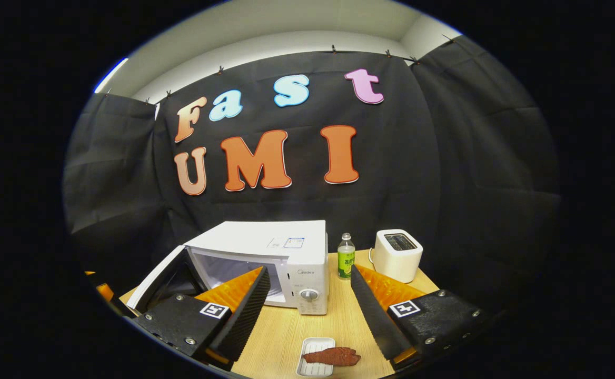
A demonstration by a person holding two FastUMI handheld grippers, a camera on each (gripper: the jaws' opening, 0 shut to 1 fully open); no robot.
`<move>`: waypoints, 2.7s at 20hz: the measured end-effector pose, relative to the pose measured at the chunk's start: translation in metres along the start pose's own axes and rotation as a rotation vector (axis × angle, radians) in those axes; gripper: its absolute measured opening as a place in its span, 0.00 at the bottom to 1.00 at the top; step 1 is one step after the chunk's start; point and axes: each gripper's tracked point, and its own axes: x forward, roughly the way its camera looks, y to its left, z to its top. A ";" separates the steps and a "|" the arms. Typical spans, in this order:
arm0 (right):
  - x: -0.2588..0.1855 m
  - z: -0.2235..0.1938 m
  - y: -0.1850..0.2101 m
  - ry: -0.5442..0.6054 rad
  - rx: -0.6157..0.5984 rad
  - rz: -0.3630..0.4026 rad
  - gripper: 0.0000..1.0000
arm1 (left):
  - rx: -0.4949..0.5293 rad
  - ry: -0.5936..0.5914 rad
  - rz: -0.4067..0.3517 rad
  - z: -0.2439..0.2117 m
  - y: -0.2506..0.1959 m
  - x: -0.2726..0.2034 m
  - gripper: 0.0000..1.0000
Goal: Open the microwave oven with the left hand, put the food in, and close the microwave oven.
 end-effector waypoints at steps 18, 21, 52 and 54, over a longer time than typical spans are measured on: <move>-0.024 -0.126 -0.107 0.083 0.465 -0.180 0.94 | 0.012 -0.091 -0.019 0.076 -0.002 0.050 0.99; -0.027 -0.172 -0.107 0.161 0.481 -0.188 0.95 | 0.008 -0.082 -0.024 0.076 -0.006 0.052 1.00; 0.005 -0.215 -0.071 0.399 0.778 -0.053 0.02 | -0.009 -0.050 0.123 0.057 0.024 0.022 1.00; 0.008 -0.196 -0.072 0.366 0.796 -0.047 0.02 | -0.014 -0.054 0.120 0.058 0.022 0.022 0.97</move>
